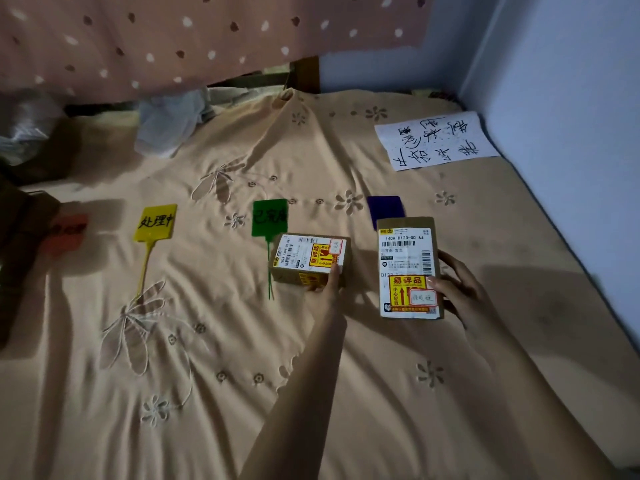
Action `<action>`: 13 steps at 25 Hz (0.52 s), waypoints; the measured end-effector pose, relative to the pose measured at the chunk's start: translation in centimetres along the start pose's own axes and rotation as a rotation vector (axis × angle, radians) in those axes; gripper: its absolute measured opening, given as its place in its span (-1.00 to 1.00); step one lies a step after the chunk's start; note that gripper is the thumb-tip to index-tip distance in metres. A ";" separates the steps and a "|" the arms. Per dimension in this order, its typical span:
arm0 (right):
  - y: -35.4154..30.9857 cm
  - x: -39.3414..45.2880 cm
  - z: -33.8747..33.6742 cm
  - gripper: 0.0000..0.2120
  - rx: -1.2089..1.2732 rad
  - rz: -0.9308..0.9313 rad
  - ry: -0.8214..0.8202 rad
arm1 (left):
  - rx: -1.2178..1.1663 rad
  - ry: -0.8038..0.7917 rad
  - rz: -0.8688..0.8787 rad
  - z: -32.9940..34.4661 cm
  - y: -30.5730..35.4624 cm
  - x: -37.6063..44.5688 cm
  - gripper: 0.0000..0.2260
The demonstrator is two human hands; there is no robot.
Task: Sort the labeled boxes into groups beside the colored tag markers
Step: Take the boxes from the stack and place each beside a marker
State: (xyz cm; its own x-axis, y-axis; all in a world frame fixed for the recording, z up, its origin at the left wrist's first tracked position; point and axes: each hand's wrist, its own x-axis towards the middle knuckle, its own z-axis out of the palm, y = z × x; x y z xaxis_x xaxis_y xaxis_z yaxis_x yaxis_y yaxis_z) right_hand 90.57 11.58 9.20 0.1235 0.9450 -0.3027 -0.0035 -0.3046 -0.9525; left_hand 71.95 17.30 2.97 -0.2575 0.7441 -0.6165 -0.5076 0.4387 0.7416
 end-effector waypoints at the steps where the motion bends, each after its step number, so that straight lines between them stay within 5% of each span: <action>1: 0.0 -0.1 -0.1 -0.60 0.000 0.002 0.005 | -0.007 -0.035 -0.006 0.5 -0.3 0.4 -0.63; 6: 0.6 0.1 -0.5 -0.60 -0.002 0.005 0.032 | 0.128 -0.008 -0.130 1.8 0.7 1.3 -0.55; 13: 1.5 0.4 -1.2 -0.64 -0.001 0.038 0.041 | 0.246 0.120 -0.079 2.8 0.7 2.3 -0.64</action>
State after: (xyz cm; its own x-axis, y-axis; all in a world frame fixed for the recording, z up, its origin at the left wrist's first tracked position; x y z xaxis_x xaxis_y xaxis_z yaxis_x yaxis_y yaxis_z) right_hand 91.85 11.37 7.67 0.1644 0.9269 -0.3374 -0.0082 -0.3408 -0.9401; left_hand 73.33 20.77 2.83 -0.3274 0.6441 -0.6913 -0.3191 0.6133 0.7226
